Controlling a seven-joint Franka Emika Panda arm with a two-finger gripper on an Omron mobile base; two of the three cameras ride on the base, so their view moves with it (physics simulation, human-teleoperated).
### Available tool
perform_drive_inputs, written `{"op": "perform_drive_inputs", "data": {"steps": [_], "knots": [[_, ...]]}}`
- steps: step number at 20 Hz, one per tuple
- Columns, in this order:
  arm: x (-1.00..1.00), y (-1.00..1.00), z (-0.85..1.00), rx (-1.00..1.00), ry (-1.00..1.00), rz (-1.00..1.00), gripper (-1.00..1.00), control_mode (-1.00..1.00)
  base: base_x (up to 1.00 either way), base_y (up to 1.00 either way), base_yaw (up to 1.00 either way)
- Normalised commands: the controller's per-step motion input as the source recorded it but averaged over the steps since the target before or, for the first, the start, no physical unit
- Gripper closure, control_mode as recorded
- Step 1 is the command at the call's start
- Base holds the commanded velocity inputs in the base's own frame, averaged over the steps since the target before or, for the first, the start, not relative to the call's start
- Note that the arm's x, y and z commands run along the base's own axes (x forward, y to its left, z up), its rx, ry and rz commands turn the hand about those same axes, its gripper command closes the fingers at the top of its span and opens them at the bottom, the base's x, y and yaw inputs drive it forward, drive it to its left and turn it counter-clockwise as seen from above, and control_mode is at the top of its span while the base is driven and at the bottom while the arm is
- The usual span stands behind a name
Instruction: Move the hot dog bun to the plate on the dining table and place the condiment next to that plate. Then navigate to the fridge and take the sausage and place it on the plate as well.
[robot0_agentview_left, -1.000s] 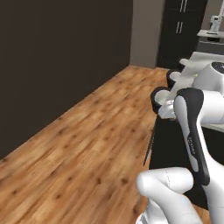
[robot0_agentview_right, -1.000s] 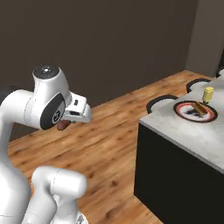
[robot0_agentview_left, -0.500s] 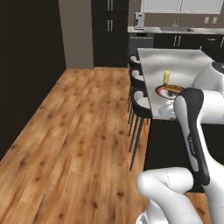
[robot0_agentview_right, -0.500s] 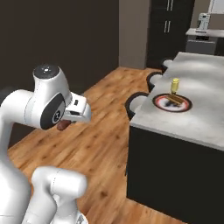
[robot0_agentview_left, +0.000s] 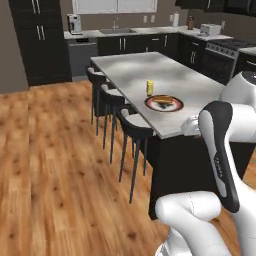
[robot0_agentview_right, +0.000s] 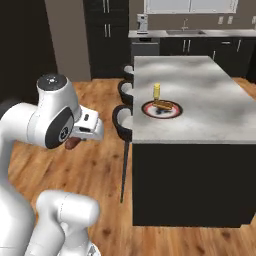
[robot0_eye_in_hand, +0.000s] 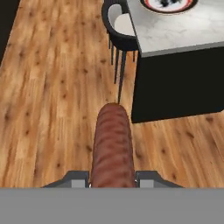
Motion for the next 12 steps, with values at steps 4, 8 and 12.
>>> {"op": "perform_drive_inputs", "data": {"steps": [4,8,12], "knots": [[0.00,0.00,0.00,0.00,0.00,0.00,1.00,1.00,0.59,0.79,-0.68],[0.00,0.00,0.00,0.00,0.00,0.00,1.00,1.00,0.53,0.95,-0.64],[0.00,0.00,0.00,0.00,0.00,0.00,1.00,1.00,0.33,1.00,-0.62]]}}
